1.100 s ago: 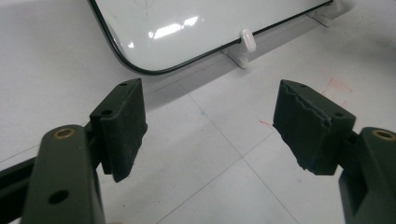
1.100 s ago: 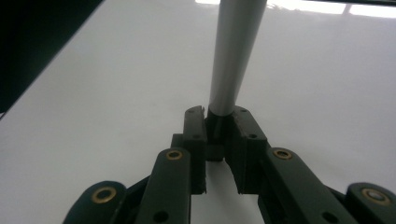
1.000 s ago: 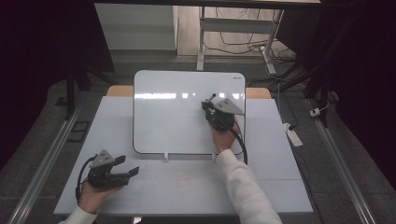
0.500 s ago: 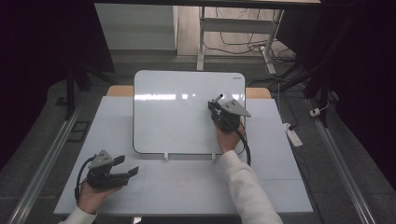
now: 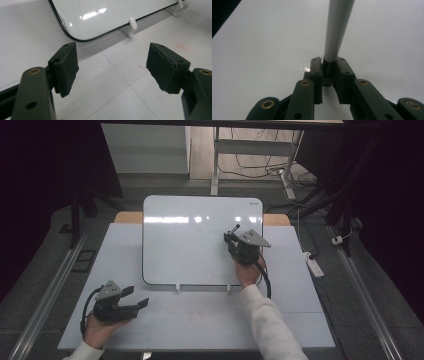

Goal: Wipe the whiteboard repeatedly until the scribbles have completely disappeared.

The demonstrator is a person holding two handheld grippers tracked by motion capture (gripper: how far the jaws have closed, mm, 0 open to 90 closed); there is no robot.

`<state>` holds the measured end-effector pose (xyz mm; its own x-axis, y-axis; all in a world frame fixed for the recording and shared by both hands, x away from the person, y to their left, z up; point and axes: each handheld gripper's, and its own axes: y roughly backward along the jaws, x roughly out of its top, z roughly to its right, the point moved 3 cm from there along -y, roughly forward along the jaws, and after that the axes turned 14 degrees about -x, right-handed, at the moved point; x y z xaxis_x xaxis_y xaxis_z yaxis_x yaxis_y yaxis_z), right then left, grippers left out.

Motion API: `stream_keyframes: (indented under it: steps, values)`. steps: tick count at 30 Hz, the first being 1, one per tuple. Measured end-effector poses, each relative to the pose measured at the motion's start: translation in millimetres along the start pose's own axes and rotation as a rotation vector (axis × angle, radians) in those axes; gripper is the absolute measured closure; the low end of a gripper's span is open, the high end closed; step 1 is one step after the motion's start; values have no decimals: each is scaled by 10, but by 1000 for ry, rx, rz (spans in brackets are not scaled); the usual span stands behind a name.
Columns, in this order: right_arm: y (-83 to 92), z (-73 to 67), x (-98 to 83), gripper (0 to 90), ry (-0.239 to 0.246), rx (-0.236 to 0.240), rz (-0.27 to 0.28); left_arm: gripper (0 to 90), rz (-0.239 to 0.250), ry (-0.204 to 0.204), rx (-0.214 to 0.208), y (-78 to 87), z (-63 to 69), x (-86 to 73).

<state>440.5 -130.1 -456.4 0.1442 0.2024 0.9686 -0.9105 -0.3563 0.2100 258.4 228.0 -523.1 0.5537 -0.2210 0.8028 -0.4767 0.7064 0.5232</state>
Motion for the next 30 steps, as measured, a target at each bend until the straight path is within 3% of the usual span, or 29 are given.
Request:
stream_keyframes:
  steps: [3,4,5,10,14,24,30]
  values:
    - [212,73,-70,775,-23,85,-26,261,8,-1,0,2,-3,10]
    - [212,73,-70,775,-23,85,-26,261,9,-1,0,-7,-1,18]
    - [287,84,-93,774,-33,115,-37,261,9,-2,0,-17,5,26]
    - [533,26,-149,774,9,195,-67,262,11,-23,-5,-66,52,69]
    - [695,-55,-196,774,15,264,-90,262,20,-25,-1,-79,66,86]
    - [836,-305,-328,774,44,409,-140,264,37,-26,1,-98,59,109]
    - [832,-463,-427,773,61,463,-185,265,67,-40,-2,-74,103,154]
